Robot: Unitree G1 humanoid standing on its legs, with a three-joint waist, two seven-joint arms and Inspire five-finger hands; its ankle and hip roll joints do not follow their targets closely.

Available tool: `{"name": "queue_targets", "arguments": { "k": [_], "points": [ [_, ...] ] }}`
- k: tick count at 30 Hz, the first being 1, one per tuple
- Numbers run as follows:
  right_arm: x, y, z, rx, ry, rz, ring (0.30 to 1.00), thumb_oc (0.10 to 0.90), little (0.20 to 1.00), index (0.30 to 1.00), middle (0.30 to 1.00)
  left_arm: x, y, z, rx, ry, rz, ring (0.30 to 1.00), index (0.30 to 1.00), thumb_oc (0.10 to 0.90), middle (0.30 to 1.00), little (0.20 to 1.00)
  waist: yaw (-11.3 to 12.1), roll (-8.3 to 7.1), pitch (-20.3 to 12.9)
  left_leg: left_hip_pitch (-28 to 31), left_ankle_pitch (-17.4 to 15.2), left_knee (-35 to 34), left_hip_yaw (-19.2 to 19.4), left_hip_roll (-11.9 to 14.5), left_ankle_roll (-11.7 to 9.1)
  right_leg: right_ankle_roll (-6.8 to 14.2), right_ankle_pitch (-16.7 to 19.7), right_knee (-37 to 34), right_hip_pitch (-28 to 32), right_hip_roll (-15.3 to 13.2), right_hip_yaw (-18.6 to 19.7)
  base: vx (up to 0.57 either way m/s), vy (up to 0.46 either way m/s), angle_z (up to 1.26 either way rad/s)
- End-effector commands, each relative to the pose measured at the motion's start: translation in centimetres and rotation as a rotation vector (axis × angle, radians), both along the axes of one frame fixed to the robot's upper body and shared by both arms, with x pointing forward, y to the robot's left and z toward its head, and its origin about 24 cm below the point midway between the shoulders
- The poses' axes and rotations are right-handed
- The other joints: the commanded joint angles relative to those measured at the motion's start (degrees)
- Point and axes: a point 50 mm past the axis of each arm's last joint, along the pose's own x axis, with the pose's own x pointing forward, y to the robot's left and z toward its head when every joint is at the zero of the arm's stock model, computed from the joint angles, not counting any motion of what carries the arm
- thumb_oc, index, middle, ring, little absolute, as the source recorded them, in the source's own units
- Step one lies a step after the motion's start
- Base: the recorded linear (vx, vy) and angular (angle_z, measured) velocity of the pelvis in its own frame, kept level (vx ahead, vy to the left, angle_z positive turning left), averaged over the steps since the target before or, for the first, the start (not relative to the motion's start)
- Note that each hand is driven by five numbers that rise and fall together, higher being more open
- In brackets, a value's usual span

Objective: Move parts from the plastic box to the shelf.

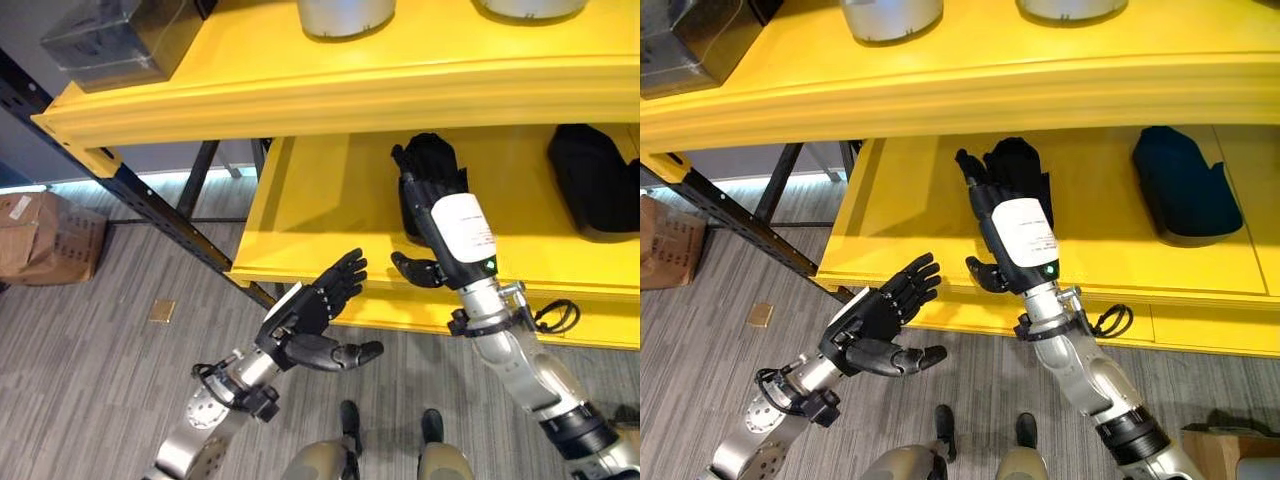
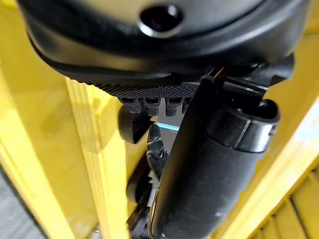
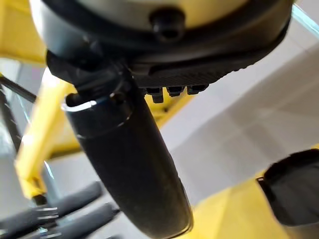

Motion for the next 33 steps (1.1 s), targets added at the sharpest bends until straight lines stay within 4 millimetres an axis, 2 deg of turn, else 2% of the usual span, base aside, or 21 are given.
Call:
{"name": "queue_targets", "arguments": {
  "k": [1,5,9,12,13,15,16,20,25,28,30,33],
  "points": [
    [-1.6,0.6,3.3,0.11,-0.19,0.136,1.0,0.9,1.0,1.0,1.0,-0.8,0.0,3.3,-0.132,-0.213,-0.02,1.0,1.0,0.9,1.0,1.0,-0.68,-4.38,-8.48,2.42,-8.64,4.26,0.38,0.05,-0.77,-0.21,-2.19,1.51,0.02,0.07,0.12,-0.05,0.059,-0.22],
    [-3.2,-0.2,2.9,0.122,-0.154,0.129,1.0,0.9,1.0,1.0,1.0,-1.0,0.5,3.3,-0.13,-0.229,-0.01,1.0,1.0,0.9,1.0,1.0,-2.24,-5.93,-9.04,3.12,-8.58,3.32,1.62,0.3,-0.65,0.66,-0.88,-0.27,0.38,0.37,1.2,-0.06,0.056,-0.17],
    [-3.6,-1.0,2.5,0.144,-0.123,0.12,1.0,0.9,1.0,1.0,1.0,-1.0,0.8,3.4,-0.118,-0.237,0.01,1.0,1.0,0.9,1.0,1.0,-2.83,-7.05,-8.84,3.41,-8.47,3.11,3.25,0.48,-0.3,1.25,-1.03,0.78,0.09,0.24,0.44,-0.08,0.019,-0.22],
    [-3.9,-0.8,2.2,0.172,-0.093,0.164,1.0,0.9,1.0,1.0,1.0,-1.0,1.2,3.3,-0.104,-0.249,0.07,1.0,1.0,0.9,1.0,1.0,-1.87,-8.12,-8.25,3.68,-8.28,3.57,6.82,1.4,-0.19,2.52,-1.2,3.48,-0.57,-2.22,-4.61,-0.12,-0.092,-0.45],
    [-3.8,-0.6,2.1,0.19,-0.088,0.167,1.0,0.9,1.0,1.0,1.0,-1.1,1.2,3.2,-0.094,-0.251,0.077,1.0,1.0,0.9,1.0,1.0,-1.7,-8.43,-8.13,3.79,-8.09,3.62,7.16,1.79,0.15,3.44,-0.84,4.3,-0.91,-3.67,-4.38,-0.09,-0.164,-1.07],
    [-3.8,-0.6,2.0,0.2,-0.08,0.158,1.0,0.9,1.0,1.0,1.0,-1.1,1.2,3.2,-0.088,-0.25,0.07,1.0,1.0,0.9,1.0,1.0,-1.83,-8.59,-8.15,3.74,-8.16,3.7,6.67,1.81,0.42,3.92,-0.58,4.43,-0.99,-4.25,-3.28,-0.04,-0.177,-0.7],
    [-3.8,-0.8,1.8,0.203,-0.078,0.135,1.0,0.9,1.0,1.0,1.0,-1.1,1.2,3.1,-0.084,-0.247,0.054,1.0,1.0,0.9,1.0,1.0,-2.19,-8.65,-8.3,3.66,-8.35,3.87,5.43,1.83,0.76,4.48,-0.21,4.35,-1.0,-4.92,-0.59,-0.04,-0.227,0.04],
    [-4.0,-1.5,1.5,0.205,-0.065,0.104,1.0,0.9,1.0,1.0,1.0,-1.2,1.7,3.2,-0.078,-0.25,0.037,1.0,1.0,0.9,1.0,1.0,-2.7,-8.58,-8.87,3.57,-8.46,3.58,3.3,2.18,0.66,4.93,0.4,2.76,-0.34,-5.44,2.41,-0.02,-0.208,0.35],
    [-3.7,-1.4,2.0,0.159,-0.027,0.112,1.0,0.9,1.0,1.0,1.0,-1.1,2.3,4.1,-0.09,-0.268,0.083,1.0,1.0,0.9,1.0,1.0,-1.89,-8.48,-9.27,4.03,-7.13,1.8,1.56,4.67,-1.71,3.56,-0.07,-0.38,1.32,-3.9,0.99,-0.05,-0.352,0.12],
    [-3.1,-1.3,2.3,0.132,-0.012,0.121,1.0,0.9,1.0,1.0,1.0,-1.0,2.2,4.4,-0.107,-0.276,0.098,1.0,1.0,0.9,1.0,1.0,-1.17,-8.21,-9.3,4.02,-5.76,0.74,0.57,6.76,-3.28,2.05,-0.9,-1.24,1.84,-2.27,-0.25,-0.08,-0.353,-0.01],
    [-2.6,-1.4,2.8,0.111,-0.01,0.143,1.0,0.9,1.0,1.0,1.0,-1.1,2.4,4.7,-0.116,-0.298,0.136,1.0,1.0,0.9,1.0,1.0,-0.68,-7.65,-8.91,3.12,-3.85,0.45,-0.33,9.3,-5.01,0.23,-1.12,-2.04,1.48,-0.32,-1.18,-0.13,-0.369,-0.06],
    [-2.3,-1.4,3.1,0.096,-0.012,0.167,1.0,0.9,1.0,1.0,1.0,-1.1,2.7,4.8,-0.125,-0.313,0.182,1.0,1.0,0.9,1.0,1.0,-0.54,-7.31,-8.41,1.93,-2.73,0.8,-0.59,10.73,-6.03,-0.9,-1.04,-2.59,0.85,0.88,-1.55,-0.11,-0.208,-0.06]
  ]
}}
